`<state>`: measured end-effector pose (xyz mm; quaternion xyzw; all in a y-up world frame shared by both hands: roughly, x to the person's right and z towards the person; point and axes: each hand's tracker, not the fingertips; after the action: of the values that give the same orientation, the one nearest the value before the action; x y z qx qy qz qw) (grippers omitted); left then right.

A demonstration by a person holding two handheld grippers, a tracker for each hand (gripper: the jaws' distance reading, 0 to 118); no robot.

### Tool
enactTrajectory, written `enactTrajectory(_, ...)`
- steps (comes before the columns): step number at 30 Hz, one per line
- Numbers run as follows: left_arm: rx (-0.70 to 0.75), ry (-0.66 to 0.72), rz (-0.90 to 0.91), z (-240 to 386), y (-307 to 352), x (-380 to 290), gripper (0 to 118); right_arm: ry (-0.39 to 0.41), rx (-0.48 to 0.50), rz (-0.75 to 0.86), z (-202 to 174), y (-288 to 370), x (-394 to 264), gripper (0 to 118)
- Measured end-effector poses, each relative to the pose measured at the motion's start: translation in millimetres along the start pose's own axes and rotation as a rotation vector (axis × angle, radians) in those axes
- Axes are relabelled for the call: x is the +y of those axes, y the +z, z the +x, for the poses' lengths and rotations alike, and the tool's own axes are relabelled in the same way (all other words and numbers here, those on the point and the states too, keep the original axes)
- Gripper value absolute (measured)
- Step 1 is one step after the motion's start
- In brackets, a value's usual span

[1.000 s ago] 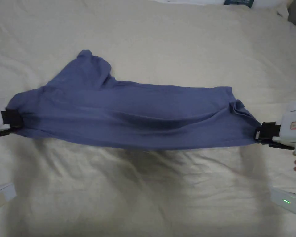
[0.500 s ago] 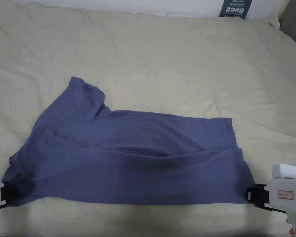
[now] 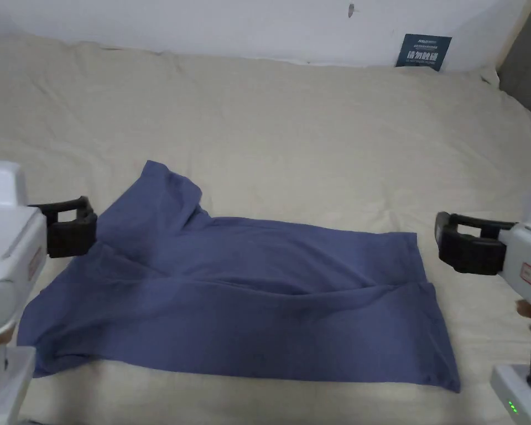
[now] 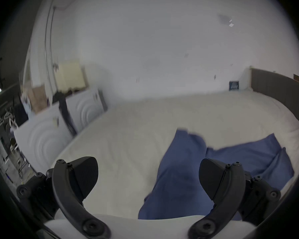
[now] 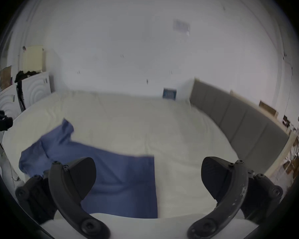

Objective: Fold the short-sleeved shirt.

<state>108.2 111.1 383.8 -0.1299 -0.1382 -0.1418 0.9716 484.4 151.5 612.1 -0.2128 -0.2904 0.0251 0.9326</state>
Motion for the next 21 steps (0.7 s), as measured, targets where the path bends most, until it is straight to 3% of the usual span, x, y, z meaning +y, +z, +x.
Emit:
enactTrajectory(3,-0.045,0.036,0.091,19.9,7.1,13.7,117,-0.002,0.008,0.108,-14.8,5.7,5.2,118)
enactTrajectory(6,-0.102,0.112,0.115,38.6,17.1,22.8,111,-0.085,0.011,0.134,-23.3,7.0,4.8,118)
enactTrajectory(9,-0.129,0.13,0.131,49.8,21.1,22.5,78,-0.155,0.031,0.167,-31.3,9.4,1.4,118)
enactTrajectory(10,-0.136,0.134,0.14,53.1,23.0,21.2,62,-0.163,0.033,0.183,-32.1,9.5,-0.8,113)
enactTrajectory(12,-0.142,0.131,0.144,57.5,23.5,18.6,42,-0.155,0.042,0.189,-34.3,11.7,-2.7,89)
enactTrajectory(15,-0.15,0.145,0.142,60.3,24.2,14.8,3,-0.157,0.049,0.185,-34.4,10.0,-5.6,17)
enactTrajectory(18,-0.169,0.183,0.117,57.7,19.8,10.9,0,-0.189,0.056,0.18,-34.1,7.2,-10.7,2)
enactTrajectory(21,-0.175,0.179,0.099,57.4,16.5,8.7,0,-0.185,0.056,0.171,-33.9,6.1,-12.7,1)
